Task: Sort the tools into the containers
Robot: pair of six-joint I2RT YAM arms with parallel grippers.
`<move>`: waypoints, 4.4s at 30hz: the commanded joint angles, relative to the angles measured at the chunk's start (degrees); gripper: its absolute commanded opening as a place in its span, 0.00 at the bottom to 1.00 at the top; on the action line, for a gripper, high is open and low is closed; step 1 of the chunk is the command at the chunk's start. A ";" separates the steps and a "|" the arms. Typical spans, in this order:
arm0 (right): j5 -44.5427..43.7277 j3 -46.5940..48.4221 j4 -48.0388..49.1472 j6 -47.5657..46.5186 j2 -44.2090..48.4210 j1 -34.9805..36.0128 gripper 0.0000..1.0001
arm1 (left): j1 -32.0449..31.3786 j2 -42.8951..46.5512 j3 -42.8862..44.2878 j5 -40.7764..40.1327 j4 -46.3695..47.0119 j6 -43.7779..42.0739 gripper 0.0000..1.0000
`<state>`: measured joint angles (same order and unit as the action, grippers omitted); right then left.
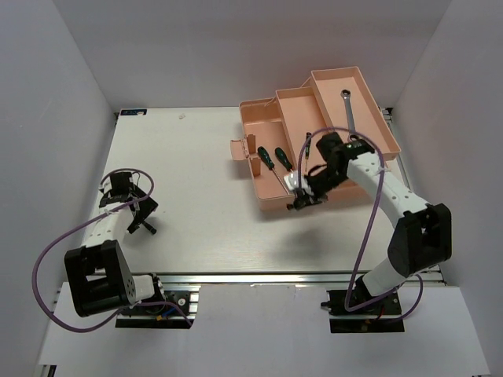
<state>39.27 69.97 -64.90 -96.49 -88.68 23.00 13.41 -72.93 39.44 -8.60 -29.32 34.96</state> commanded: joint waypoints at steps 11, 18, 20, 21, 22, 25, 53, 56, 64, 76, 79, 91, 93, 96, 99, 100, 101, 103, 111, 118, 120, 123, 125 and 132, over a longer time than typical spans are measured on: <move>-13.99 19.14 45.82 90.31 -1.13 -4.98 0.00 | 1.88 2.53 -3.14 -1.33 2.07 -2.35 0.81; -30.65 24.96 44.41 95.53 -9.32 -9.29 0.00 | 1.97 2.79 -3.76 0.60 3.30 -2.79 0.81; -31.80 21.98 47.67 93.68 -8.79 -9.29 0.19 | 1.97 2.70 -3.84 0.95 3.57 -2.79 0.81; -31.62 21.70 47.85 92.98 -8.79 -9.29 0.35 | 1.97 2.53 -3.85 1.04 3.57 -2.79 0.81; -31.01 21.43 47.94 91.93 -8.87 -9.38 0.46 | 1.97 2.26 -3.93 1.04 3.66 -2.71 0.81; -29.08 19.85 48.47 91.21 -8.00 -9.64 0.68 | 1.97 1.82 -4.20 0.69 3.31 -2.70 0.80; -10.10 8.16 56.64 100.25 9.50 -26.07 0.57 | -3.02 0.57 3.44 23.18 11.47 2.29 0.00; -7.01 7.98 57.08 101.23 9.14 -29.50 0.08 | -11.98 0.25 9.14 27.58 17.09 6.52 0.00; -8.85 5.18 57.08 99.65 10.72 -33.02 0.37 | -31.50 -21.97 36.96 38.73 36.07 16.61 0.00; -6.57 -0.63 56.73 99.48 15.73 -41.37 0.52 | -45.92 -61.71 85.18 36.91 31.61 20.32 0.00; -6.48 -0.89 55.07 97.46 16.35 -42.87 0.61 | -46.72 -64.09 87.38 35.15 30.29 20.24 0.31; 4.06 -0.46 41.19 83.32 9.34 -56.05 0.74 | -45.23 -52.34 83.46 32.34 24.76 14.62 0.65; 3.63 0.16 38.38 79.20 8.01 -56.49 0.73 | -43.82 -47.34 77.57 31.28 24.49 11.55 0.40; 3.53 0.16 36.87 74.62 5.55 -56.84 0.71 | -40.49 -34.25 59.40 28.91 27.29 9.34 0.08; 4.85 -0.63 35.90 72.50 3.00 -56.76 0.69 | -35.40 -21.67 39.27 29.43 31.95 10.12 0.14; 5.55 -0.89 36.25 71.45 0.99 -56.67 0.69 | -33.99 -19.03 34.96 29.95 32.31 10.21 0.22; 5.99 -0.81 36.77 71.35 -0.07 -56.32 0.69 | -31.63 -14.31 27.26 30.83 32.66 10.39 0.32; 4.78 -0.28 38.35 71.96 -2.88 -55.53 0.69 | -29.94 -10.06 20.79 31.19 32.57 10.48 0.53; -1.20 2.18 43.18 75.03 -10.18 -50.78 0.67 | -28.88 1.37 6.27 28.73 30.90 11.35 0.60; -8.24 0.70 50.39 79.96 -12.39 -49.99 0.56 | -28.88 0.68 9.51 27.94 28.00 10.39 0.61; -8.50 -0.45 52.15 80.84 -12.39 -49.99 0.52 | -28.88 0.68 9.60 27.67 28.53 10.83 0.61; -9.20 -3.78 57.51 85.84 -11.69 -50.07 0.52 | -28.88 0.42 9.34 28.29 28.97 11.97 0.61; -8.51 -6.60 62.51 91.63 -10.99 -50.51 0.51 | -28.88 0.33 9.69 28.64 28.88 12.50 0.61; -11.49 -12.05 71.22 109.65 -11.42 -50.78 0.40 | -28.96 0.68 11.01 28.46 28.26 13.11 0.61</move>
<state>32.23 60.27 2.87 4.29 -100.20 -27.29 -15.49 -74.52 48.07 19.92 -0.73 47.48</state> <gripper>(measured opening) 0.405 0.605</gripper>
